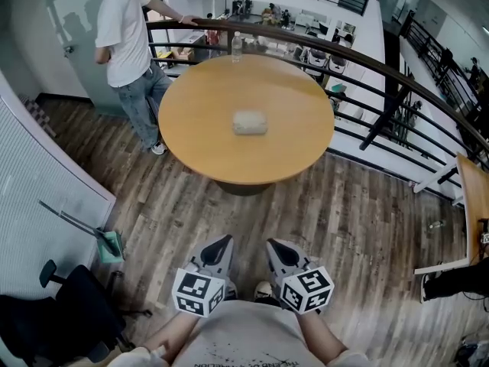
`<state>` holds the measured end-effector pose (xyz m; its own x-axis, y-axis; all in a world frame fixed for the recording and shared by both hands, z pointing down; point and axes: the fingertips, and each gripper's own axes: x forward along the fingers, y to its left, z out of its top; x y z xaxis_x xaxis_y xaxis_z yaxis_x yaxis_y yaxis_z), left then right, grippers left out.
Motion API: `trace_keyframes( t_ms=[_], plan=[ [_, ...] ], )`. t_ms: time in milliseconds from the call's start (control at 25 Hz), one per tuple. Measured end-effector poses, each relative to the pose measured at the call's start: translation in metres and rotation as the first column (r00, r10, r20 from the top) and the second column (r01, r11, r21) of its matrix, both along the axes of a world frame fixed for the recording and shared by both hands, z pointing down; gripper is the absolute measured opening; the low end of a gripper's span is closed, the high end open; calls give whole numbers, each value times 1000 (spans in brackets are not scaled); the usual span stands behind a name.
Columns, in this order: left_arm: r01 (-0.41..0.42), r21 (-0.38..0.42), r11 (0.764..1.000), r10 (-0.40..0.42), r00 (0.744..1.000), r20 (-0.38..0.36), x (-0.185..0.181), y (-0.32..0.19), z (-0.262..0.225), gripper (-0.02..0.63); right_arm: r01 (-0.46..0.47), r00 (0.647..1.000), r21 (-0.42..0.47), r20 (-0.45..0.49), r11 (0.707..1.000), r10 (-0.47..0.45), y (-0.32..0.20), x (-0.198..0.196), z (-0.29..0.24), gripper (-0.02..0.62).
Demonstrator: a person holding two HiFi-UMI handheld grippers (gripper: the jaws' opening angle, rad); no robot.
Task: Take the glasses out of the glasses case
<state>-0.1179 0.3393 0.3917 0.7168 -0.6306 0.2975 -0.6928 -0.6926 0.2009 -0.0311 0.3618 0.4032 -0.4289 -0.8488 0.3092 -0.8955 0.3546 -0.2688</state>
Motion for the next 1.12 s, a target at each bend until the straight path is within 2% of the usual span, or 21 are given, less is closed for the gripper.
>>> trace_keyframes(
  t_ms=[240,560,760,920,1120],
  plan=[
    [-19,8,1000,20,1000,-4,-16,-9,-2,24,-33,999,2,24,999,33,-9,-10,-5,25],
    [-43,-3,999,43,999,-7,-3,-49,7,24,-61,998,-16,27,998,61,-46,7,10,25],
    [-29,-3,1000,29,1000,8,10,-103,16,25,-66,996,-22,56,998,67,-104,26,20,25],
    [-17,37,999,16,999,40,30,-162,11,25,-36,999,7,8,999,36,-166,47,13,25],
    [13,27,1000,-14,999,34,64,-228,10,25,19,999,13,-35,1000,-19,-229,79,10,25]
  ],
)
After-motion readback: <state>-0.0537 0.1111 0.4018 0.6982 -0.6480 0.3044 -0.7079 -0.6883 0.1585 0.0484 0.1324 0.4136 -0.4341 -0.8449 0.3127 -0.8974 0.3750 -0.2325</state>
